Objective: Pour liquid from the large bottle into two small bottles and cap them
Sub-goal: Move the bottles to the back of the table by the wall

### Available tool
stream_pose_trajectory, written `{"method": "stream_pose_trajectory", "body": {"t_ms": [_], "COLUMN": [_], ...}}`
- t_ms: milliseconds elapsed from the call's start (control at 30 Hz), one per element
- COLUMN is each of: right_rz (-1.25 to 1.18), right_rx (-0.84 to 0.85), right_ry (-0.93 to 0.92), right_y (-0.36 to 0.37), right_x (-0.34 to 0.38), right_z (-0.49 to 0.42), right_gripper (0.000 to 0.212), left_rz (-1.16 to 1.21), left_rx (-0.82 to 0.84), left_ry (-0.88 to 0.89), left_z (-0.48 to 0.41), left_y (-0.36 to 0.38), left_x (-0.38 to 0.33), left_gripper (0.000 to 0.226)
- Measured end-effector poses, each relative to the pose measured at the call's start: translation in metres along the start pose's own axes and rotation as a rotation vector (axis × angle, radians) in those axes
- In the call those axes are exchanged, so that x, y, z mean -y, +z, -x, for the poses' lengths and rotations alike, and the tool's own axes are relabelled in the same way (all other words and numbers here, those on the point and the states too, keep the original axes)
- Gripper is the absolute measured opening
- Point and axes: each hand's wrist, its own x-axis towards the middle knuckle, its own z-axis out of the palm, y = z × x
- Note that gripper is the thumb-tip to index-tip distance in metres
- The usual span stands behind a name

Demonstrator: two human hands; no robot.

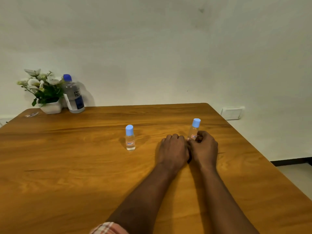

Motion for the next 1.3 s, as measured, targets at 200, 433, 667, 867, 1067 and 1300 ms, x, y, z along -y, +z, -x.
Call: {"method": "stream_pose_trajectory", "body": {"t_ms": [200,433,667,867,1067,1300], "right_rz": [0.004,0.016,0.061,0.109,0.144,0.205], "right_rx": [-0.015,-0.023,-0.023,-0.031,-0.025,-0.006], "right_ry": [0.018,0.005,-0.006,-0.023,-0.03,-0.005], "right_y": [0.023,0.068,0.105,0.117,0.122,0.106], "right_x": [-0.007,-0.018,-0.025,-0.032,-0.034,-0.029], "right_z": [-0.059,-0.151,-0.231,-0.259,-0.262,-0.237], "right_gripper": [0.02,0.038,0.032,0.038,0.039,0.042], "left_rz": [0.014,0.047,0.022,0.044,0.052,0.067], "left_rx": [0.023,-0.009,-0.037,-0.057,-0.065,-0.054], "left_ry": [-0.004,-0.082,-0.075,-0.074,-0.068,-0.042], "left_z": [-0.057,-0.148,-0.225,-0.252,-0.252,-0.222], "left_y": [0.018,0.052,0.083,0.095,0.097,0.081], "left_x": [-0.008,0.005,0.024,0.028,0.031,0.026], "left_gripper": [0.022,0.025,0.024,0.021,0.022,0.022]}}
